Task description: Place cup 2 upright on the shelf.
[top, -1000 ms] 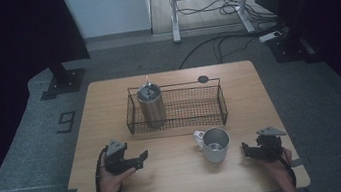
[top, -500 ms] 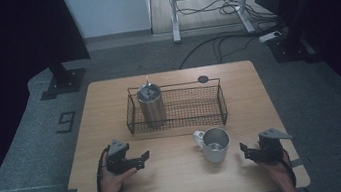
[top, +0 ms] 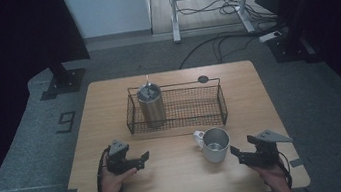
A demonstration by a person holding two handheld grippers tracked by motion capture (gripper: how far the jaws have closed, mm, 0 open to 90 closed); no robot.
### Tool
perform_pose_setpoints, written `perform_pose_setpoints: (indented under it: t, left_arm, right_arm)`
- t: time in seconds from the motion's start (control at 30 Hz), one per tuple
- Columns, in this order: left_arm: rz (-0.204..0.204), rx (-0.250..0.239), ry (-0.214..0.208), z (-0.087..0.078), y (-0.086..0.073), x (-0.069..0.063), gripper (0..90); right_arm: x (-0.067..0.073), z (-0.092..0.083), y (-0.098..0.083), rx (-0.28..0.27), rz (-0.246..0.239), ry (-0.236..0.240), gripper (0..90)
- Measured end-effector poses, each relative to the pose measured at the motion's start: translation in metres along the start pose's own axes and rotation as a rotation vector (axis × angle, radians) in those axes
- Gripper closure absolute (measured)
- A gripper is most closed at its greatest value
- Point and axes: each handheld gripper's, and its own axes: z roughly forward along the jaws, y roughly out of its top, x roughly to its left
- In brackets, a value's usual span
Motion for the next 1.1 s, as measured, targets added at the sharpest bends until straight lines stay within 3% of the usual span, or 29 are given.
perform_pose_setpoints:
  t: [0.3, 0.73, 1.1]
  left_arm:
    - [0.006, 0.013, 0.001, 0.002, -0.001, 0.0, 7.6]
    - [-0.011, 0.023, 0.002, 0.004, -0.004, 0.003, 8.3]
    - [-0.022, 0.02, -0.007, 0.002, -0.003, 0.004, 9.5]
  right_arm:
    - [0.014, -0.002, 0.004, -0.022, -0.028, 0.058, 13.9]
    - [0.034, 0.006, 0.015, -0.025, -0.097, 0.075, 11.1]
    - [0.041, 0.024, 0.019, 0.001, -0.121, 0.085, 4.3]
